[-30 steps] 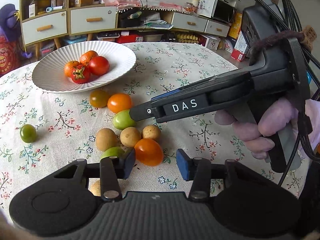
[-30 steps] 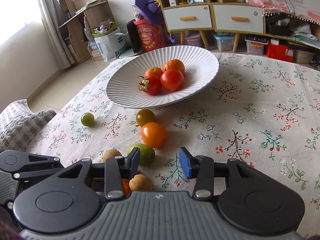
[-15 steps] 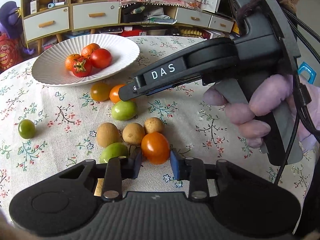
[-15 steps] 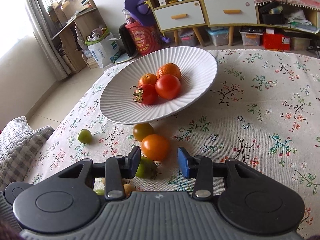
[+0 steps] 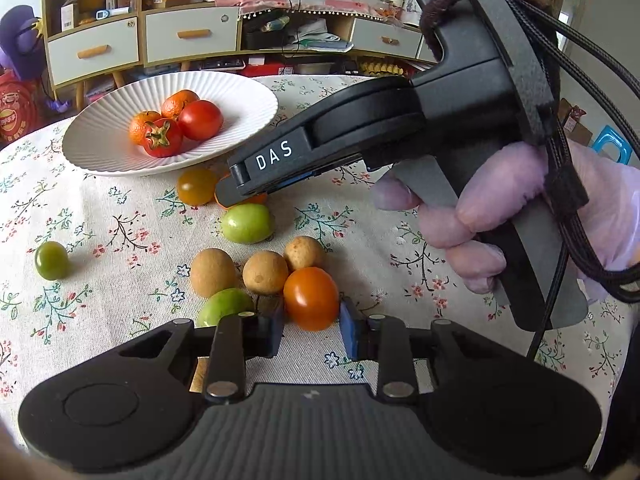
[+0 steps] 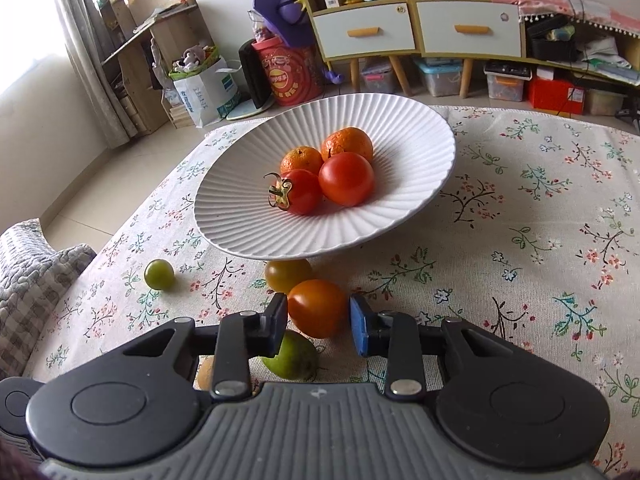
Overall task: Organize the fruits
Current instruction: 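Lift both orange cherry tomatoes and carry them toward the white bowl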
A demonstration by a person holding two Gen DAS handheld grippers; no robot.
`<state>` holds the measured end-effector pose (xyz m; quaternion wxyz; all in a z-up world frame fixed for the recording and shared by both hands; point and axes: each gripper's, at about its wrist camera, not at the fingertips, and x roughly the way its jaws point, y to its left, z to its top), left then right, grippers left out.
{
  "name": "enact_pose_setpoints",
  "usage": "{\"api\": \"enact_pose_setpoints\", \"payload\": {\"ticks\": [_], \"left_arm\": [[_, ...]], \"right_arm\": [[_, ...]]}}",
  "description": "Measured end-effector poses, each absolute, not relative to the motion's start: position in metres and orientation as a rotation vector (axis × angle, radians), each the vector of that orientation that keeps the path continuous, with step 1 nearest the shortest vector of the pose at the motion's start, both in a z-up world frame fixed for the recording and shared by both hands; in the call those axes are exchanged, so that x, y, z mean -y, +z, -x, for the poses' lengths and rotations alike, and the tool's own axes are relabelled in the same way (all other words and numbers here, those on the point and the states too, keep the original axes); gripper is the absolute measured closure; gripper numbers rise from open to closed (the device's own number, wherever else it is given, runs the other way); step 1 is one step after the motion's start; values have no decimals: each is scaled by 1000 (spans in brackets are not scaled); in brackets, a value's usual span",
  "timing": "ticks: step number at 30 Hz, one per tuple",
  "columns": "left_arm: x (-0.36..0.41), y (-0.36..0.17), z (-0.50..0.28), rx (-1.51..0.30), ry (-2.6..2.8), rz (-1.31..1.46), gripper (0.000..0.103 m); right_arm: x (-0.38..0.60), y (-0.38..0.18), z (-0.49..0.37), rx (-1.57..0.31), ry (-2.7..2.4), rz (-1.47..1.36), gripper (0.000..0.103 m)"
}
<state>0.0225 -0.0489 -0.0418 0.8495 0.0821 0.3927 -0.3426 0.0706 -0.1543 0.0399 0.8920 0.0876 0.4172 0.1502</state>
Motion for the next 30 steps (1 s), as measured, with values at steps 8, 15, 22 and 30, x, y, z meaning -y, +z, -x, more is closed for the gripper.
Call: {"api": "enact_pose_setpoints", "payload": {"ticks": [8, 15, 22, 30], "left_arm": [[32, -33, -20, -807, -715, -152, 80], [17, -24, -20, -788, -691, -109, 80], [12, -12, -26, -741, -669, -95, 80], [6, 6, -55, -693, -599, -43, 80]], "right_arm": [[158, 47, -62, -875, 312, -161, 73], [164, 57, -55, -860, 305, -166, 73], [167, 69, -58, -826, 281, -190, 73], [169, 84, -73, -771, 248, -217, 73]]}}
